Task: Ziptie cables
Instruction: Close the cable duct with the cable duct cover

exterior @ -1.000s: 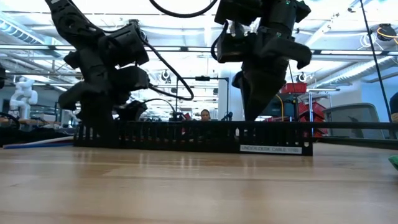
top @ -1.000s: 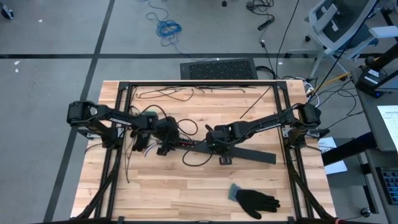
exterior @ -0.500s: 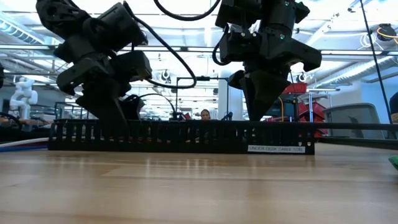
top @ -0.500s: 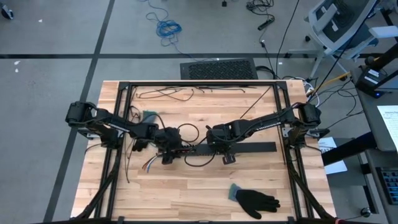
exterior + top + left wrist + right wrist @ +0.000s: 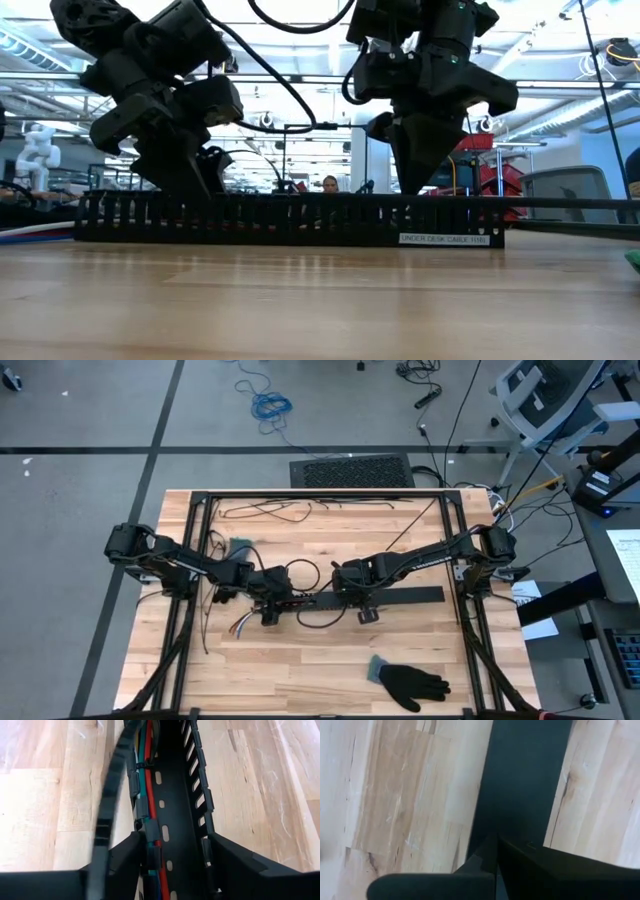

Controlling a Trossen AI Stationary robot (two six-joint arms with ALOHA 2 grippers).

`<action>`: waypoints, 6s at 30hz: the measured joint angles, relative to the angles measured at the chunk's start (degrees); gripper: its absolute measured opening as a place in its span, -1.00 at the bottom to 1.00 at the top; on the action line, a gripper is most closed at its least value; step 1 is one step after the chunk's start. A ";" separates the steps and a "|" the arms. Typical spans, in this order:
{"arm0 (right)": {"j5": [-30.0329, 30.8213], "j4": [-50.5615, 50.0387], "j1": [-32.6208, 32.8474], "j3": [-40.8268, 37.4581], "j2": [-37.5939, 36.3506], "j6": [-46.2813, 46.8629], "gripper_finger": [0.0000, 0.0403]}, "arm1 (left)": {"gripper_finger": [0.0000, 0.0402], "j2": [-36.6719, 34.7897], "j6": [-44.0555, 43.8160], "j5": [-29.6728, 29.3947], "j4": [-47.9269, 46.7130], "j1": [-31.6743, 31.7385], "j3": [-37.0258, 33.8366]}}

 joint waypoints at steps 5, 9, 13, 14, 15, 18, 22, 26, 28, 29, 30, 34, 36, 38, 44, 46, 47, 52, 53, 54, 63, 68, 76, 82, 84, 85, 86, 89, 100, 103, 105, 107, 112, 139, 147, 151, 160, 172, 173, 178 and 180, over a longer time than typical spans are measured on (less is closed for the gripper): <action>0.08 1.48 -0.02 -0.09 0.00 3.61 -1.00 | 0.03 -0.01 0.14 -0.01 -0.09 0.00 0.00; 0.11 3.33 -0.02 -0.13 0.07 6.92 -1.00 | 0.04 -0.01 0.14 0.00 -0.15 0.00 0.00; 0.15 5.45 -0.02 -0.17 0.07 8.40 -1.00 | 0.04 -0.03 0.14 -0.02 -0.31 0.02 0.00; 0.21 6.04 -0.02 -0.24 0.07 9.04 -1.00 | 0.04 -0.03 0.14 -0.02 -0.43 0.02 0.00; 0.26 6.83 -0.02 -0.30 0.08 9.54 -1.00 | 0.04 -0.06 0.14 0.00 -0.70 0.02 0.00; 0.38 8.75 -0.07 -0.33 0.14 10.01 -1.00 | 0.04 -0.09 0.14 0.00 -0.94 0.02 0.00; 0.42 10.99 -0.09 -0.31 0.18 10.01 -1.00 | 0.04 -0.09 0.15 0.00 -0.85 0.02 0.00; 0.56 18.00 -0.11 -0.33 0.52 9.16 -1.00 | 0.04 -0.04 0.16 0.00 -0.38 0.02 0.00; 0.76 21.71 -0.13 -0.33 1.17 8.98 -1.00 | 0.04 0.10 0.29 0.00 0.56 0.02 0.00; 0.81 22.99 -0.13 -0.33 1.54 9.20 -1.00 | 0.04 0.10 0.33 -0.02 0.45 0.02 0.00; 0.82 24.20 -0.13 -0.27 2.02 9.43 -1.00 | 0.04 0.10 0.33 -0.02 0.54 0.02 0.00; 0.62 25.45 -0.12 0.13 4.58 12.82 -1.00 | 0.04 0.10 0.32 -0.02 0.66 0.02 0.00; 0.46 25.43 0.19 0.15 5.46 14.73 -1.00 | 0.04 0.10 0.32 -0.06 0.68 0.02 0.00; 0.86 26.73 0.39 0.09 5.51 14.87 -1.00 | 0.04 0.10 0.29 -0.04 0.69 0.02 0.00; 0.40 29.76 -0.25 0.00 5.62 15.56 -1.00 | 0.04 0.08 0.29 -0.07 0.74 0.02 0.00; 0.24 30.00 -0.48 0.00 5.64 15.61 -1.00 | 0.04 0.08 0.32 -0.04 0.76 0.02 0.00; 0.25 30.33 -0.52 0.00 6.05 15.61 -1.00 | 0.04 0.08 0.30 -0.04 0.79 0.02 0.00; -0.11 34.38 -0.72 0.07 8.99 16.22 -1.00 | 0.04 0.06 0.27 -0.65 0.67 0.04 0.02; -0.08 35.85 -0.72 0.09 9.87 16.33 -1.00 | 0.04 0.06 0.25 -0.76 0.71 0.02 0.02; -0.07 37.58 -0.70 0.09 10.55 16.69 -1.00 | 0.04 0.06 0.23 -0.82 0.73 0.02 0.02; -2.61 41.02 -0.81 4.19 14.89 19.28 -1.00 | 0.04 0.06 0.14 -1.18 0.98 0.04 0.13; -2.59 38.72 -1.17 7.46 14.08 16.40 -1.00 | 0.04 0.06 0.19 -1.67 1.15 0.09 0.20; -2.80 35.02 -1.16 13.80 13.86 14.39 -1.00 | 0.04 0.06 0.12 -2.03 1.10 0.13 0.28; -3.01 30.15 -1.47 16.27 13.81 14.00 -0.93 | 0.04 0.06 0.14 -2.01 0.82 0.09 0.28; -4.47 25.13 -1.48 18.42 13.79 12.12 -0.89 | 0.04 0.04 0.14 -2.01 0.81 0.09 0.28; -6.04 22.18 -1.51 19.78 13.79 10.74 -0.87 | 0.04 0.04 0.15 -2.02 0.80 0.09 0.28; -7.02 19.24 -1.51 21.26 13.79 9.47 -0.86 | 0.04 0.04 0.17 -2.02 0.79 0.09 0.28; -7.30 8.33 -1.63 26.39 13.63 4.56 -0.85 | 0.04 0.04 0.21 -2.23 0.75 0.09 0.28; -7.12 -30.76 -2.64 29.20 9.32 -0.94 -0.94 | 0.04 0.04 0.25 -2.23 0.68 0.09 0.26; -7.12 -30.55 -2.79 21.05 3.46 1.04 -0.99 | 0.04 0.02 0.25 -2.25 0.68 0.09 0.26; -6.92 -29.53 -3.15 14.93 -1.25 3.64 -0.99 | 0.04 0.02 0.25 -2.26 0.65 0.08 0.26; -6.10 -29.36 -3.41 8.92 -6.15 6.60 -0.99 | 0.04 0.02 0.25 -2.27 0.66 0.09 0.26; -4.10 -32.06 -3.30 -5.15 -19.32 16.25 -1.00 | 0.04 0.02 0.25 -2.30 0.65 0.09 0.26; -12.74 -28.18 -0.44 -24.98 -42.03 52.90 -1.00 | 0.04 0.02 0.25 -2.79 0.70 0.07 0.20; -0.71 -37.82 5.74 -25.03 -39.72 83.29 -1.00 | 0.04 0.02 0.30 -4.15 0.63 0.08 0.20; 3.78 -36.13 8.24 -25.03 -39.42 94.94 -1.00 | 0.04 0.02 0.29 -4.17 0.63 0.09 0.20; 7.81 -37.65 8.23 -27.66 -35.63 108.69 -1.00 | 0.04 0.02 0.33 -4.15 0.60 0.09 0.20; 3.63 -35.53 7.13 -27.82 -29.39 112.49 -1.00 | 0.04 0.00 0.11 -3.43 0.48 0.01 0.20; 4.23 -35.71 7.14 -27.82 -28.77 113.27 -1.00 | 0.04 -0.29 0.01 -3.21 0.10 -0.07 0.20; 4.00 -35.04 5.84 -27.55 -27.15 113.43 -1.00 | 0.04 -2.27 0.37 -2.22 -4.84 -0.42 0.24; 3.62 -33.54 5.66 -27.11 -27.15 113.54 -1.00 | 0.04 -3.16 1.38 -2.20 -7.84 -0.63 0.22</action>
